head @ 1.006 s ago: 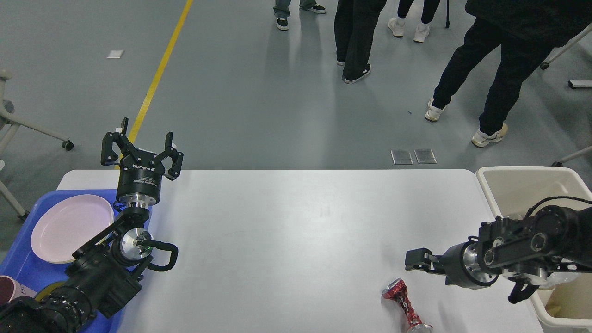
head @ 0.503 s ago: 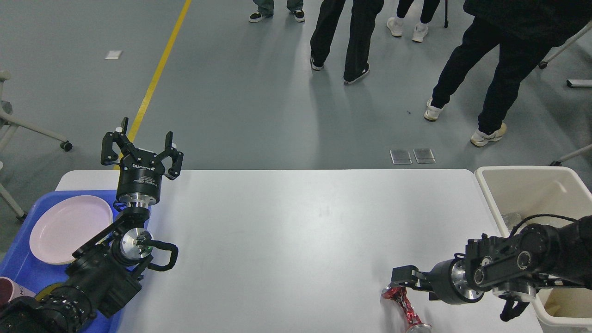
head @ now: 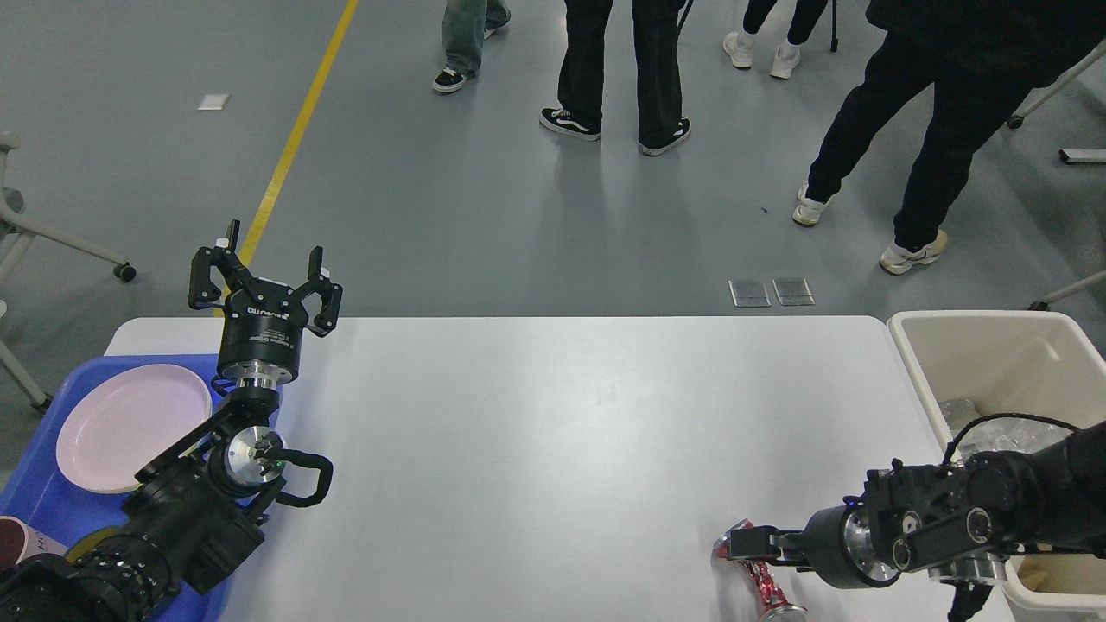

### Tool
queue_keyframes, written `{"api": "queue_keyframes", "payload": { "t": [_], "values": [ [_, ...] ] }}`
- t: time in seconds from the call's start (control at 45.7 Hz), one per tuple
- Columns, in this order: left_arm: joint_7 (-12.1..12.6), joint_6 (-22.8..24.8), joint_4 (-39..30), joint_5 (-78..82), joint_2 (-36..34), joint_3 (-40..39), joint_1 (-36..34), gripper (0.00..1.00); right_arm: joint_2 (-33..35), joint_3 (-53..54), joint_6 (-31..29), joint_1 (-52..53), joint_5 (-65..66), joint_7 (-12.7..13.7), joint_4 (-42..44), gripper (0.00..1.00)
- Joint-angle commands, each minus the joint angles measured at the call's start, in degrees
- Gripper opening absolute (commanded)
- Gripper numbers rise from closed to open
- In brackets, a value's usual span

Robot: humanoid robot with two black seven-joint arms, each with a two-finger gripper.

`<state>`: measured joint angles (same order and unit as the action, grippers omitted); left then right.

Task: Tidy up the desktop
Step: 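Swing the right gripper to the red crushed can and grasp it, then lift the red can and drop it into the white bin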

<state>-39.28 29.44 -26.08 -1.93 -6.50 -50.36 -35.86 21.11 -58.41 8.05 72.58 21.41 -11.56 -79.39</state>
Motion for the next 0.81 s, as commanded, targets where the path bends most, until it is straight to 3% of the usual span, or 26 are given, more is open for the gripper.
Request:
{"api": "queue_keyframes", "payload": {
  "t": [0.0,0.131,0.241,0.328,0.437,0.525,0.612,0.678,0.787],
  "values": [
    [0.00,0.00,-0.03,0.00,0.00,0.00,-0.09,0.97,-0.71,-0.13,0.13,-0.86,0.65,-0.04,0.55,1.00],
    [0.00,0.00,0.06,0.00,0.00,0.00,0.00,0.97,-0.89,-0.48,0.48,-1.65,2.14,-1.09,0.55,0.96],
    [0.08,0.00,-0.03,0.00,0.00,0.00,0.00,0.97,-0.98,-1.44,0.74,-2.45,4.52,-1.97,0.82,0.81],
    [0.00,0.00,0.06,0.00,0.00,-0.09,-0.09,0.97,-0.98,-1.53,1.36,-3.15,4.79,-2.06,1.52,0.77],
    [0.00,0.00,-0.03,0.00,0.00,0.00,0.00,0.97,-0.98,-1.62,1.44,-4.11,4.87,-2.06,2.05,0.65],
    [0.00,0.00,0.06,0.00,0.00,0.00,0.00,0.97,-0.98,-1.88,1.53,-4.38,5.40,-2.15,2.57,0.47],
    [0.08,0.00,0.06,0.00,0.00,0.00,-0.09,0.97,-0.89,-1.97,1.53,-4.38,7.15,-2.15,3.10,0.17],
    [0.08,0.00,-0.03,0.00,0.00,0.00,0.00,0.97,-0.72,-2.06,1.53,-4.29,7.60,-2.41,3.19,0.00],
    [0.00,0.00,-0.03,0.00,0.00,0.00,0.00,0.97,-0.45,-2.06,1.53,-4.29,7.69,-3.03,3.01,0.00]
  ]
}}
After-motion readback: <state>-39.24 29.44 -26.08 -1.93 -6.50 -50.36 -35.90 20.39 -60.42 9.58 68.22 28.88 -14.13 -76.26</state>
